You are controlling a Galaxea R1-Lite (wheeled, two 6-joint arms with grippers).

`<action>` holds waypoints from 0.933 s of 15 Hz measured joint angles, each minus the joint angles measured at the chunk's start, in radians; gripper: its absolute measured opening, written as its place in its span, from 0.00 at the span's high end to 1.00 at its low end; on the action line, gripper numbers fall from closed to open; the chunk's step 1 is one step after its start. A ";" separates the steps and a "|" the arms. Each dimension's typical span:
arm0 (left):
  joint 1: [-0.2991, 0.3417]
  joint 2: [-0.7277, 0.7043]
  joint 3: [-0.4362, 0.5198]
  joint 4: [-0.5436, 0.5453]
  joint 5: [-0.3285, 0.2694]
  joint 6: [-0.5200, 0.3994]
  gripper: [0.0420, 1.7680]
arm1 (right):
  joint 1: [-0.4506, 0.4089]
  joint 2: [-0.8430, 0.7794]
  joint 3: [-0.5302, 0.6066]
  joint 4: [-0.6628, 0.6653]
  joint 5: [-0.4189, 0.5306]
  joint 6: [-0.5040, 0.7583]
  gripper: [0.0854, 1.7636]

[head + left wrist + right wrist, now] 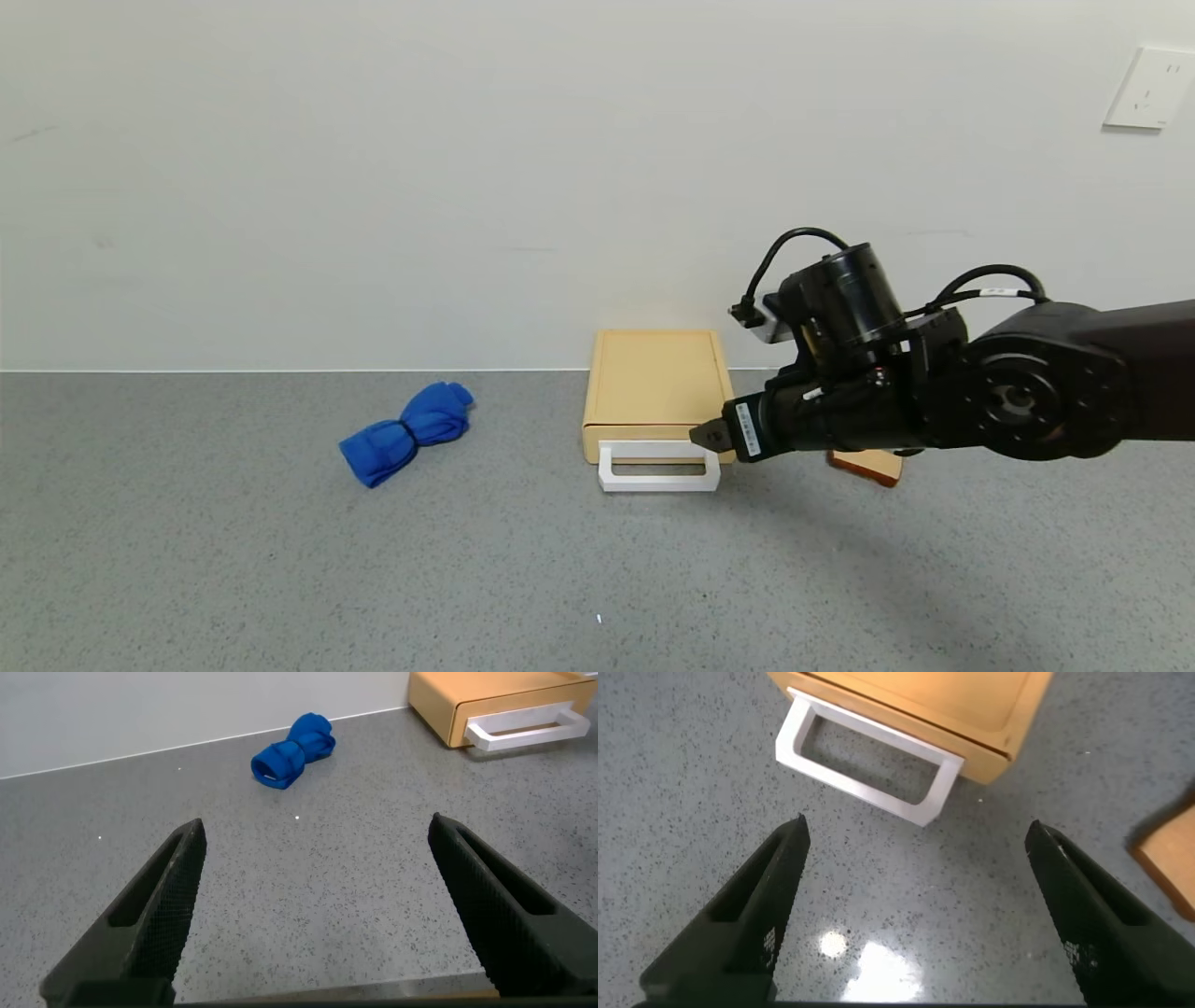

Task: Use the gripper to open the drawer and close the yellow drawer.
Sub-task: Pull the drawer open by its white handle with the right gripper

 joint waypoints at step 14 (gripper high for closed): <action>0.000 0.000 0.000 0.000 0.000 0.000 0.03 | 0.027 0.196 -0.170 0.030 0.045 0.029 0.98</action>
